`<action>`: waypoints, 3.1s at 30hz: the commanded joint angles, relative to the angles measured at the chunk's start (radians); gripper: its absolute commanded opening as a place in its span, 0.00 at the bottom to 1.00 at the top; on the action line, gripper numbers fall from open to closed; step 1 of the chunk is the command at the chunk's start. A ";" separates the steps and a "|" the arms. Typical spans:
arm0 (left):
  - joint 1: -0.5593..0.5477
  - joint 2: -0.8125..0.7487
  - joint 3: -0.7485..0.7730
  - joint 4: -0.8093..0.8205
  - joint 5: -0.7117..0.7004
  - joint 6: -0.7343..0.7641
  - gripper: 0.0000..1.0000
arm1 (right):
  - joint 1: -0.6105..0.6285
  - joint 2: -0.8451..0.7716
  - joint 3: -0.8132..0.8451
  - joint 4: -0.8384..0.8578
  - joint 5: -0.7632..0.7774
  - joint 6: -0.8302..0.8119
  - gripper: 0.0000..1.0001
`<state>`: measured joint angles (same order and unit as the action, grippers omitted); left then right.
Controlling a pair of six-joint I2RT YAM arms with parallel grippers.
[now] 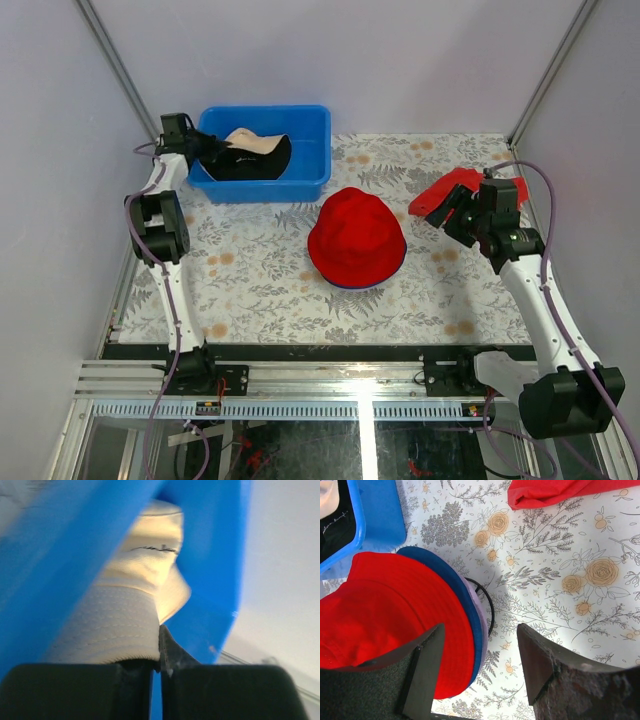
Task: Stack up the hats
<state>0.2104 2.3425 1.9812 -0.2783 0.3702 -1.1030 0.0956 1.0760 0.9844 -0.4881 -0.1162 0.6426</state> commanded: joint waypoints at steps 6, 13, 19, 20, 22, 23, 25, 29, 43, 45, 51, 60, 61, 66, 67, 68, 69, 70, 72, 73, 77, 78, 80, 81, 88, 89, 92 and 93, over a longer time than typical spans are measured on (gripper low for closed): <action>0.003 -0.159 -0.033 0.574 0.303 -0.296 0.00 | -0.006 0.009 0.161 0.076 -0.067 -0.091 0.67; -0.060 -0.283 -0.094 0.886 0.419 -0.541 0.00 | -0.005 0.131 0.339 0.297 -0.368 -0.050 0.68; -0.196 -0.338 -0.060 1.055 0.505 -0.697 0.00 | 0.013 0.339 0.570 0.483 -0.711 0.085 0.73; -0.213 -0.353 -0.056 1.057 0.516 -0.708 0.00 | 0.018 0.348 0.593 0.499 -0.712 0.083 0.75; -0.243 -0.386 -0.061 1.045 0.530 -0.714 0.00 | 0.022 0.356 0.613 0.552 -0.699 0.074 0.77; -0.255 -0.405 -0.071 1.049 0.536 -0.723 0.00 | 0.023 0.361 0.621 0.574 -0.692 0.076 0.78; -0.275 -0.440 -0.100 1.065 0.545 -0.741 0.00 | 0.022 0.377 0.644 0.603 -0.684 0.093 0.80; -0.305 -0.505 -0.170 1.099 0.554 -0.778 0.00 | 0.022 0.401 0.662 0.667 -0.706 0.166 0.85; -0.394 -0.591 -0.200 1.134 0.598 -0.836 0.00 | 0.025 0.535 0.866 0.625 -0.751 0.352 0.90; -0.396 -0.606 -0.210 1.112 0.601 -0.818 0.00 | 0.034 0.546 0.901 0.575 -0.747 0.330 0.90; -0.406 -0.631 -0.253 1.103 0.592 -0.805 0.00 | 0.059 0.569 1.018 0.318 -0.723 0.181 0.82; -0.429 -0.625 -0.276 1.089 0.579 -0.778 0.00 | 0.086 0.538 1.023 0.168 -0.690 0.097 0.69; -0.433 -0.622 -0.277 1.085 0.579 -0.775 0.00 | 0.098 0.541 1.031 0.150 -0.685 0.084 0.68; -0.448 -0.614 -0.281 1.083 0.577 -0.767 0.00 | 0.129 0.556 1.062 0.109 -0.668 0.059 0.62; -0.450 -0.613 -0.284 1.085 0.577 -0.765 0.00 | 0.132 0.556 1.065 0.107 -0.664 0.058 0.61; -0.451 -0.613 -0.286 1.083 0.578 -0.762 0.00 | 0.134 0.555 1.068 0.105 -0.662 0.057 0.60; -0.453 -0.614 -0.290 1.080 0.578 -0.758 0.00 | 0.136 0.558 1.073 0.103 -0.663 0.057 0.58; -0.453 -0.616 -0.296 1.080 0.576 -0.756 0.00 | 0.138 0.561 1.078 0.096 -0.663 0.055 0.55; -0.454 -0.614 -0.304 1.080 0.575 -0.752 0.00 | 0.143 0.565 1.088 0.080 -0.657 0.048 0.51; -0.456 -0.613 -0.308 1.081 0.574 -0.753 0.00 | 0.146 0.567 1.091 0.074 -0.655 0.044 0.49; -0.467 -0.605 -0.313 1.092 0.569 -0.756 0.00 | 0.164 0.576 1.092 0.049 -0.638 0.026 0.24; -0.470 -0.602 -0.310 1.094 0.568 -0.756 0.00 | 0.167 0.578 1.094 0.042 -0.629 0.019 0.16; -0.475 -0.592 -0.302 1.099 0.566 -0.755 0.00 | 0.167 0.573 1.094 0.038 -0.612 0.007 0.01; -0.480 -0.588 -0.300 1.100 0.563 -0.756 0.00 | 0.167 0.571 1.096 0.033 -0.594 0.001 0.00; -0.528 -0.503 -0.254 1.167 0.547 -0.805 0.00 | 0.148 0.560 1.199 -0.095 -0.423 -0.128 0.00; -0.538 -0.488 -0.240 1.179 0.545 -0.815 0.00 | 0.141 0.557 1.212 -0.106 -0.408 -0.142 0.00; -0.569 -0.441 -0.188 1.187 0.545 -0.829 0.00 | 0.116 0.547 1.243 -0.139 -0.367 -0.173 0.00; -0.578 -0.425 -0.171 1.189 0.548 -0.832 0.00 | 0.112 0.544 1.259 -0.152 -0.349 -0.190 0.00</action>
<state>-0.3233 1.8717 1.7279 0.8307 0.9211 -1.9060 0.2340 1.6558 2.1639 -0.6006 -0.5571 0.5293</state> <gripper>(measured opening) 0.009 0.019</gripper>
